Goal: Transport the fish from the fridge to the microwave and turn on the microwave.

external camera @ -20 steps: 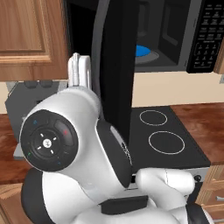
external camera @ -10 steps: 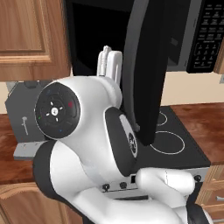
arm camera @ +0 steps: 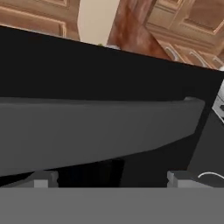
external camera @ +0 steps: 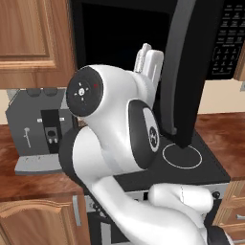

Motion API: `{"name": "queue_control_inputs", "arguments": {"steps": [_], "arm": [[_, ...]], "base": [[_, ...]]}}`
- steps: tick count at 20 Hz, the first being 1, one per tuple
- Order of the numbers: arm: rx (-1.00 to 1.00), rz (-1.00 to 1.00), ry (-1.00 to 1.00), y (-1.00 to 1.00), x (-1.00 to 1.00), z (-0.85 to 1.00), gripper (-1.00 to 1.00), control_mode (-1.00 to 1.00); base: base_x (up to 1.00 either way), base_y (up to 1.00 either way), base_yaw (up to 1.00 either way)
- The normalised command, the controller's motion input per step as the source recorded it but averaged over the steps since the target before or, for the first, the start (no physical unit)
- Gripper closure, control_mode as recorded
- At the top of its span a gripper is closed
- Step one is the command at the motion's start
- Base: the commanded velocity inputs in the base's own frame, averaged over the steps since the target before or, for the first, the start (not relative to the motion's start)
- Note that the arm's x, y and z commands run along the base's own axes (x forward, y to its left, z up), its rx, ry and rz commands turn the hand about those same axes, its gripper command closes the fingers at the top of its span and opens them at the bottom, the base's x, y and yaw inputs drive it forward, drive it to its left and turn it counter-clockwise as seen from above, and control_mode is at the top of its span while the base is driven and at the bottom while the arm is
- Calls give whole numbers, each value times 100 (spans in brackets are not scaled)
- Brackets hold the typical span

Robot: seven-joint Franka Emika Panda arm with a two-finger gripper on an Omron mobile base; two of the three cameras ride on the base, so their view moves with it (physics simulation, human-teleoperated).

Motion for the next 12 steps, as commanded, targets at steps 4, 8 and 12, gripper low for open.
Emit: {"name": "queue_control_inputs", "arguments": {"steps": [4, 8, 12], "arm": [[0, -7, 0, -46, 33, 0, -100, -100], [0, -1, 0, -41, 41, -2, -100, -100], [0, 0, -1, -39, 53, -1, -100, -100]], "base": [[0, 0, 0], [0, 0, 0], [0, 0, 0]]}}
